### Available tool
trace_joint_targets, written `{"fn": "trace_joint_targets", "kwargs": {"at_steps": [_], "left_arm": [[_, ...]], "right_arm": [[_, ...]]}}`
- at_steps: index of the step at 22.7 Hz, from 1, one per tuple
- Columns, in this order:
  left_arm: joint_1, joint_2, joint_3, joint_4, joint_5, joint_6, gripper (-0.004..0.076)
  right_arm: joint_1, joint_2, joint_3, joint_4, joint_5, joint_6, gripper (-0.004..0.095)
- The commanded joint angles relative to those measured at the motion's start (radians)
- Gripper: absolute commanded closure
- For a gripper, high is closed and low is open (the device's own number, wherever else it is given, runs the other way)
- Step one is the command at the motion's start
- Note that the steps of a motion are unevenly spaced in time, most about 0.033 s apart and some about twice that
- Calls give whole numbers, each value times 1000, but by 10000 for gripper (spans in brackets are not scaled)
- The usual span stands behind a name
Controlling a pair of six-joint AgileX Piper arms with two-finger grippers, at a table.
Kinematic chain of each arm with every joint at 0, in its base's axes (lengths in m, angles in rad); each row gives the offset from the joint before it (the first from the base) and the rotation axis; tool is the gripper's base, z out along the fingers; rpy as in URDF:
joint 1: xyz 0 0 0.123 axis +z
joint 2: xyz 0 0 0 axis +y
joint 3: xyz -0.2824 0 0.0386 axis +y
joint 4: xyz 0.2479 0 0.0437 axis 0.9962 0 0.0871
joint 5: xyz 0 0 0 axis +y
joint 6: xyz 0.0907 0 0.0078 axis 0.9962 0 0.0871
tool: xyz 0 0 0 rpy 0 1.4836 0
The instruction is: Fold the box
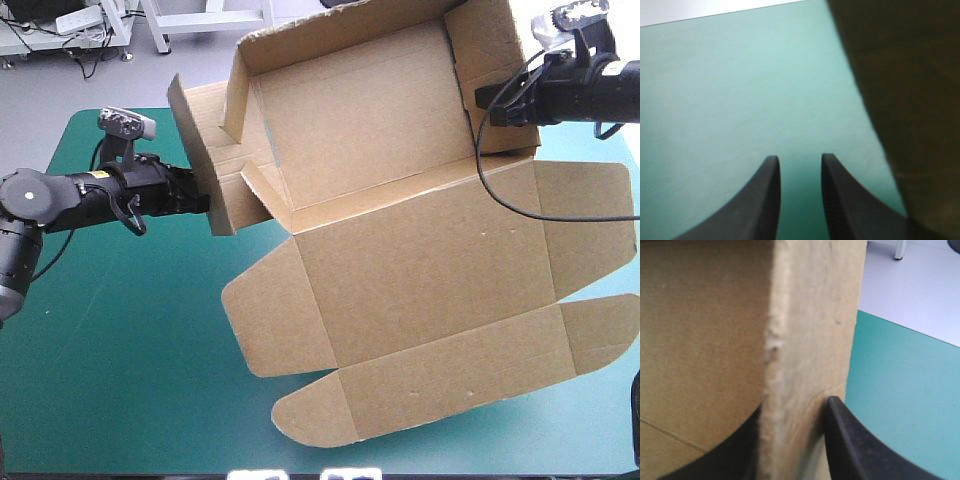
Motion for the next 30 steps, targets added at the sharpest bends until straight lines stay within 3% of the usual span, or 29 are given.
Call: {"fn": "trace_joint_targets", "kwargs": {"at_steps": [1, 5, 10, 15, 18, 22, 30], "left_arm": [[-9, -26, -32, -317, 60, 136, 517], [-9, -26, -32, -516, 174, 246, 517], [-9, -26, -32, -581, 298, 260, 506], [-9, -26, -32, -717, 313, 300, 344], [-9, -24, -32, -720, 313, 301, 328], [-9, -24, -32, -675, 205, 291, 328], [-9, -24, -32, -540, 35, 194, 328]], "right_arm": [[4, -24, -23, 96, 11, -6, 926], [4, -12, -23, 85, 11, -6, 926], [4, -1, -23, 49, 9, -8, 926], [7, -1, -23, 63, 9, 12, 926], [9, -1, -23, 91, 9, 12, 926], [44, -1, -23, 92, 9, 12, 926], [193, 11, -23, -113, -112, 119, 926]]}}
